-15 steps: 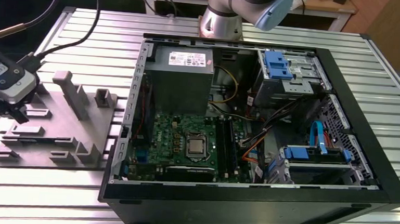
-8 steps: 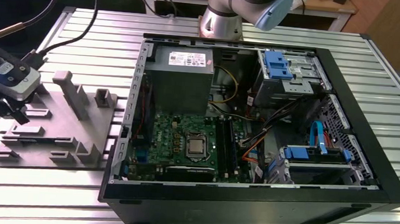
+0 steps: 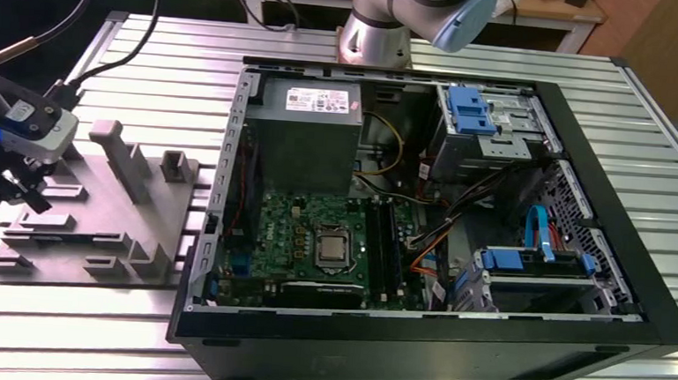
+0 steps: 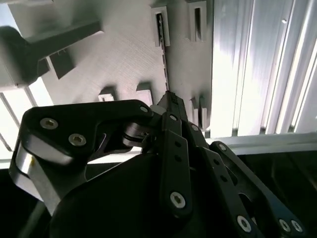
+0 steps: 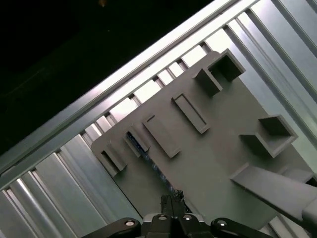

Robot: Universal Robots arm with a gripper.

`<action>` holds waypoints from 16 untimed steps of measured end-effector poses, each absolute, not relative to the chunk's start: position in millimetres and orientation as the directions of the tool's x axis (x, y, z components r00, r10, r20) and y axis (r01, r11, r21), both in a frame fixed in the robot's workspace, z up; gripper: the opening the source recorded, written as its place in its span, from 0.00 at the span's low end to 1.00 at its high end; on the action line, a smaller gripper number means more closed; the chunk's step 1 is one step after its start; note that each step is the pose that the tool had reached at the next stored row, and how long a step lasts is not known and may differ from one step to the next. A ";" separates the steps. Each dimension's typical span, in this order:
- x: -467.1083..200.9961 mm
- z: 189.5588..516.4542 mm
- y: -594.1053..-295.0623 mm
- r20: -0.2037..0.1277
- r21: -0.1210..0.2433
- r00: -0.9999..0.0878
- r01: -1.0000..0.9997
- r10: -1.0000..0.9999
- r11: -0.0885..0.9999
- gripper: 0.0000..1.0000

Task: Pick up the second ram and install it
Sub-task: 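Pick up the second ram and move it above second insertion slot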

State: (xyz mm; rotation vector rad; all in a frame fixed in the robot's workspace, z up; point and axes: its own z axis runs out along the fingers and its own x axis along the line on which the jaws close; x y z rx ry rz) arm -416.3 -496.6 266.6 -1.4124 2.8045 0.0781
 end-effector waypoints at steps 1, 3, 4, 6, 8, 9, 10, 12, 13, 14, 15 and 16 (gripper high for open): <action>-416.3 266.0 -496.5 -0.023 0.044 -0.581 -0.814 -0.814 0.580 0.10; -416.3 265.0 -496.5 -0.023 0.044 -0.551 -0.834 -0.834 0.550 0.10; -416.3 264.5 -496.5 -0.023 0.044 -0.536 -0.844 -0.844 0.535 0.10; -416.3 263.6 -496.5 -0.023 0.044 -0.504 -0.863 -0.863 0.503 0.10; -416.3 262.7 -496.5 -0.023 0.044 -0.473 -0.881 -0.881 0.472 0.10; -416.3 262.3 -496.5 -0.023 0.044 -0.457 -0.889 -0.889 0.456 0.10; -416.4 261.9 -496.5 -0.023 0.044 -0.441 -0.897 -0.897 0.440 0.10; -416.3 261.1 -496.6 -0.023 0.044 -0.408 -0.912 -0.913 0.407 0.10; -416.3 260.6 -496.6 -0.023 0.044 -0.390 -0.920 -0.920 0.389 0.10; -416.3 260.2 -496.6 -0.023 0.044 -0.374 -0.927 -0.927 0.373 0.10; -416.3 259.8 -496.6 -0.023 0.044 -0.357 -0.934 -0.934 0.356 0.10; -416.3 259.5 -496.6 -0.023 0.044 -0.340 -0.940 -0.940 0.339 0.10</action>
